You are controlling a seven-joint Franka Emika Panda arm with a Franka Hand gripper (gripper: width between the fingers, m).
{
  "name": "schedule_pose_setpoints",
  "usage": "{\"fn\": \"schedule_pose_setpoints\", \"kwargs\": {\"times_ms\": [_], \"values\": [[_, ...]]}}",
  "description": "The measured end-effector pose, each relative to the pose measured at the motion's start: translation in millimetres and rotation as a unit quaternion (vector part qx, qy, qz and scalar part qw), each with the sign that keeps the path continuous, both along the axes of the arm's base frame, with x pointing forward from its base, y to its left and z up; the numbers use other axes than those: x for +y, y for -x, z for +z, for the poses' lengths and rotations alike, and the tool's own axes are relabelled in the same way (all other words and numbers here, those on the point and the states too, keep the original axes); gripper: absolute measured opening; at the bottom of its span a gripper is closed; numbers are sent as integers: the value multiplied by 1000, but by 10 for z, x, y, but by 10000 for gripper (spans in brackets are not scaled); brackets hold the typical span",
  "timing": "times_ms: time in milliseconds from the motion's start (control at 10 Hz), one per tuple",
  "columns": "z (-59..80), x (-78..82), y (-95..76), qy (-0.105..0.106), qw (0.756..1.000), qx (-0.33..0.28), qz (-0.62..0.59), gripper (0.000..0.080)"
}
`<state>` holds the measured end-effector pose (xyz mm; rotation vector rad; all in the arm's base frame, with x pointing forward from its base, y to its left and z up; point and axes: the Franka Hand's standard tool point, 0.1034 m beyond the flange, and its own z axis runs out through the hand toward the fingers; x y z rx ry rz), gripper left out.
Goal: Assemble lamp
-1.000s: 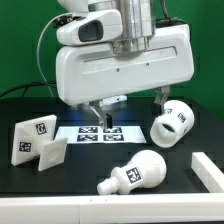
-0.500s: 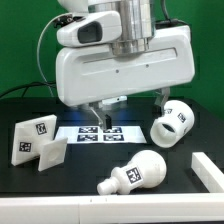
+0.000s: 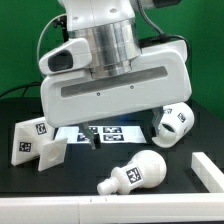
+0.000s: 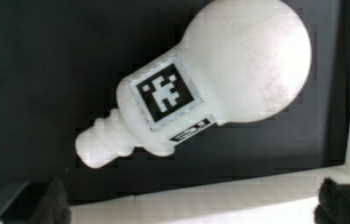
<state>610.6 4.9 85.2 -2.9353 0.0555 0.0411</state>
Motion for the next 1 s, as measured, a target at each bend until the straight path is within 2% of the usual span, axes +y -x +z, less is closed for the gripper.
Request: {"fn": "schedule_pose_setpoints", "kwargs": {"times_ms": [200,300,500,600,700,1000], "values": [[-18,-21,9,0,1000,6,-14,699],[-58,-85,16,2,998,26,-62,699],[-117,-43,38,6,985,54,-164,699],[-186,-79,57,2,983,56,-174,699],[-220,-150,4,-2,985,23,-170,699],[-268,-139,45,-5,984,29,-177,699]]}}
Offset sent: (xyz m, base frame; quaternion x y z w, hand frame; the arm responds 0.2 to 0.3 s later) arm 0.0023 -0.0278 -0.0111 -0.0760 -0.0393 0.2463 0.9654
